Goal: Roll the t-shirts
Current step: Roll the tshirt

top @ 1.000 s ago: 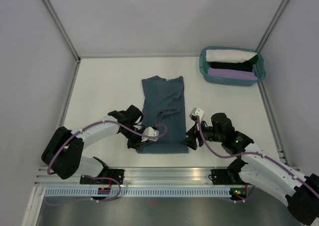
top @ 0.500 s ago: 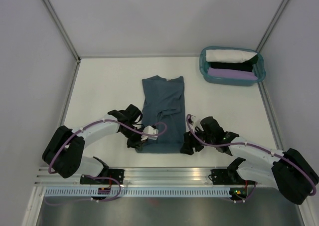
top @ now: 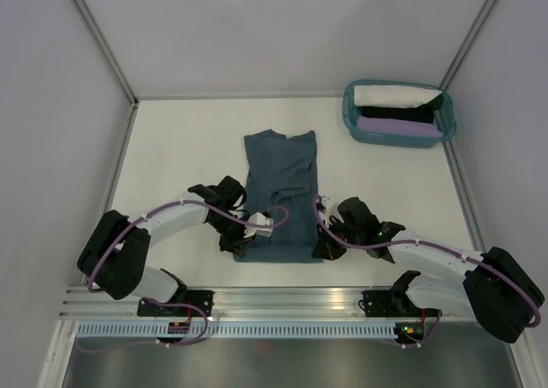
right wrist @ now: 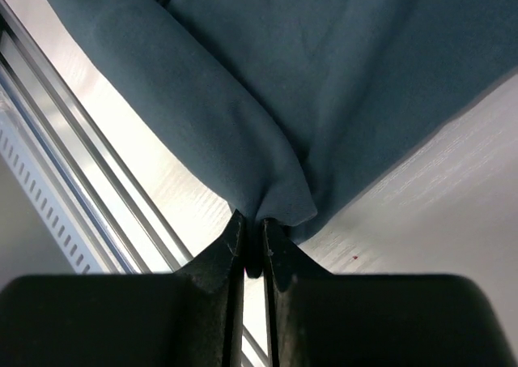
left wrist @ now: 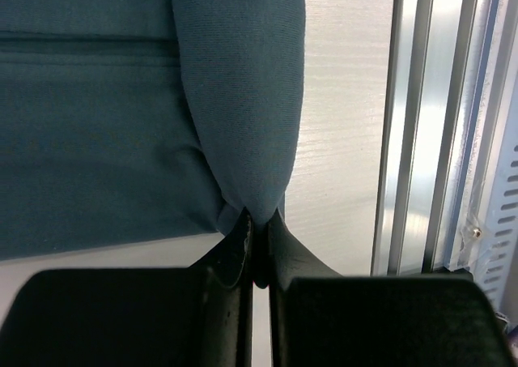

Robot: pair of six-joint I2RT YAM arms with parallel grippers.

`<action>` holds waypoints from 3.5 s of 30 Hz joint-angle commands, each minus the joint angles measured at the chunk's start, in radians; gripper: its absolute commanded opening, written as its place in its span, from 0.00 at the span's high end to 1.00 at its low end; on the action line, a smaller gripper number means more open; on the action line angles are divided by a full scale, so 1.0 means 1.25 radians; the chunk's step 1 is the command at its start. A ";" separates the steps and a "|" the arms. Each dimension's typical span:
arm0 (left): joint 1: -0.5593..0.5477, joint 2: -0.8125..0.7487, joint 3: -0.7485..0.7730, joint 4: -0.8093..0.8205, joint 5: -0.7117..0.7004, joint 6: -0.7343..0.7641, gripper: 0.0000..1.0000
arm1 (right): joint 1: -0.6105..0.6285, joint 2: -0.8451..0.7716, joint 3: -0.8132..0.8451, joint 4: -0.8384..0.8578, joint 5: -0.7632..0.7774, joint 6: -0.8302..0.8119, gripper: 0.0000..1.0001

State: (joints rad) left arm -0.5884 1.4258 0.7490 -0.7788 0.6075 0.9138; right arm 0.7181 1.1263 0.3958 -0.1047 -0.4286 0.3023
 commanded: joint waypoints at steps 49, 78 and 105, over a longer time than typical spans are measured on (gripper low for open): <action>0.071 0.072 0.077 0.112 -0.068 -0.342 0.60 | -0.116 0.113 0.044 0.016 0.052 0.131 0.63; 0.077 0.111 0.061 0.104 -0.130 -0.343 0.89 | -0.129 0.078 -0.028 0.113 -0.034 0.292 1.00; 0.037 -0.198 0.113 0.179 -0.193 -0.351 0.65 | -0.222 0.175 0.040 0.071 -0.088 0.325 0.99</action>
State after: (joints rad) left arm -0.4805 1.2652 0.9092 -0.5652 0.3332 0.4160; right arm 0.4576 1.3228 0.4126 -0.0200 -0.5137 0.6712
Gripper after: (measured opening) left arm 0.357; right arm 0.051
